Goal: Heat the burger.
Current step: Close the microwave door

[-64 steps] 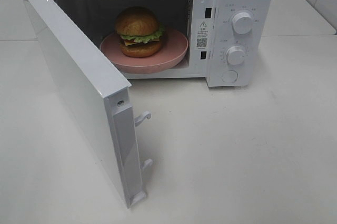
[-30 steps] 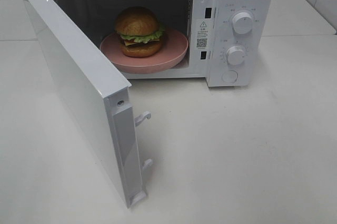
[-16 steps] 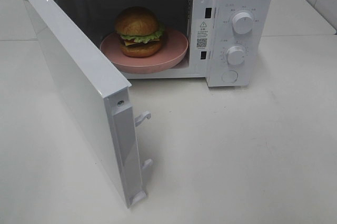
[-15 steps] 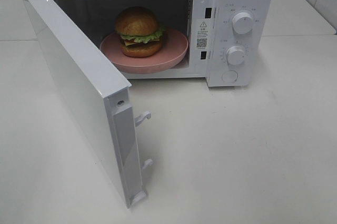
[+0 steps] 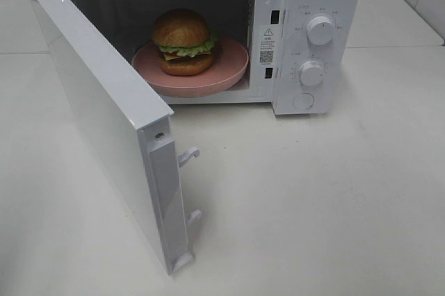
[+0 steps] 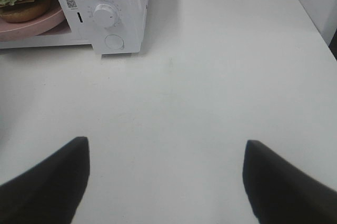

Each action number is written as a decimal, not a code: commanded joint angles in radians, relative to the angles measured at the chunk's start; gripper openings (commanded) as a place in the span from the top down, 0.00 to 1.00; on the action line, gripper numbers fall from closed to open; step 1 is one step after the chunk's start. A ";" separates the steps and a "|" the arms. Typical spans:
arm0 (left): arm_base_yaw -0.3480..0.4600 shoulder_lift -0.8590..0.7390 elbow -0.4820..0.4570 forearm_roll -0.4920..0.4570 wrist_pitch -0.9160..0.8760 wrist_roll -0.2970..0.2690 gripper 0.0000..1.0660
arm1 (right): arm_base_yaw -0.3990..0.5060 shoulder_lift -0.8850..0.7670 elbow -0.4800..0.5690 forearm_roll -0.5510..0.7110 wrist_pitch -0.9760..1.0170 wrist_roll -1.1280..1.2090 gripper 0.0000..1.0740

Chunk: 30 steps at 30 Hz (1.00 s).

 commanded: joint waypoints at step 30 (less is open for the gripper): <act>0.001 0.488 0.249 0.018 -1.040 0.000 1.00 | -0.007 -0.028 0.001 -0.002 -0.009 -0.002 0.29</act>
